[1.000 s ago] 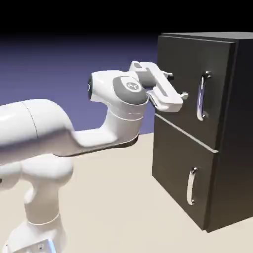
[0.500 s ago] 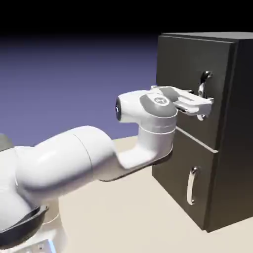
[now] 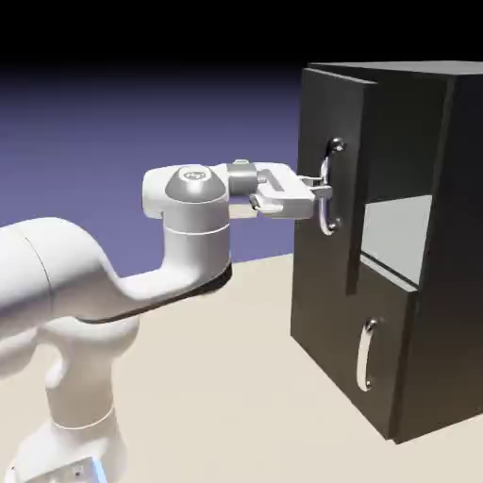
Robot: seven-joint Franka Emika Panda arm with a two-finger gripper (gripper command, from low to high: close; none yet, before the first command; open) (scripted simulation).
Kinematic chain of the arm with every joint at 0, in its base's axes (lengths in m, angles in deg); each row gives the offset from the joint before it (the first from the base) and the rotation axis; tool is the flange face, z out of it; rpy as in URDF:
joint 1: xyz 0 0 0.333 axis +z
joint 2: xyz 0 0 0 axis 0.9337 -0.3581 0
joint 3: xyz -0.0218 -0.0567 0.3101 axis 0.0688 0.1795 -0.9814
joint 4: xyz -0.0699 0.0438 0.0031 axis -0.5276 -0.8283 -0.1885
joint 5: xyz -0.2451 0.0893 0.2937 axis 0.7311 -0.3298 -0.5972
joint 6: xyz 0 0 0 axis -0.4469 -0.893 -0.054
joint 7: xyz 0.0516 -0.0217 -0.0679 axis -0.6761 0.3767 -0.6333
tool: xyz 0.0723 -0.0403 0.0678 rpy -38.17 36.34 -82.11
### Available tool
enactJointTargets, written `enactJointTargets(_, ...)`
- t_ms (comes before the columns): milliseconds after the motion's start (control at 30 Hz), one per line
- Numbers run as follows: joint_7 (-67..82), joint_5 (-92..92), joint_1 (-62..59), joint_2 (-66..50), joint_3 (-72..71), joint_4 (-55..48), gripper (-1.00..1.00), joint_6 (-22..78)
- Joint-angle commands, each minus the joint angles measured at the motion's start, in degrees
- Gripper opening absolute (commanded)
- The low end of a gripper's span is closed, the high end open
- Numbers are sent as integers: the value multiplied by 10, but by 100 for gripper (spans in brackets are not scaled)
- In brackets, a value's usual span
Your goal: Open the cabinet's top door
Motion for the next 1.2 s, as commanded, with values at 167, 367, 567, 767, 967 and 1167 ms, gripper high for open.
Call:
enactJointTargets(167,-9,-112,-29,26,-125,59,-100,97)
enactJointTargets(367,-23,-230,-26,30,-249,86,-100,188)
enactJointTargets(567,-46,-350,-8,4,-374,86,-100,278)
enactJointTargets(767,-83,-475,2,-61,-498,57,-100,373)
enactJointTargets(967,-131,-600,-15,-167,-623,-10,-100,477)
enactJointTargets(1167,-182,-702,-73,-291,-738,-113,-100,588)
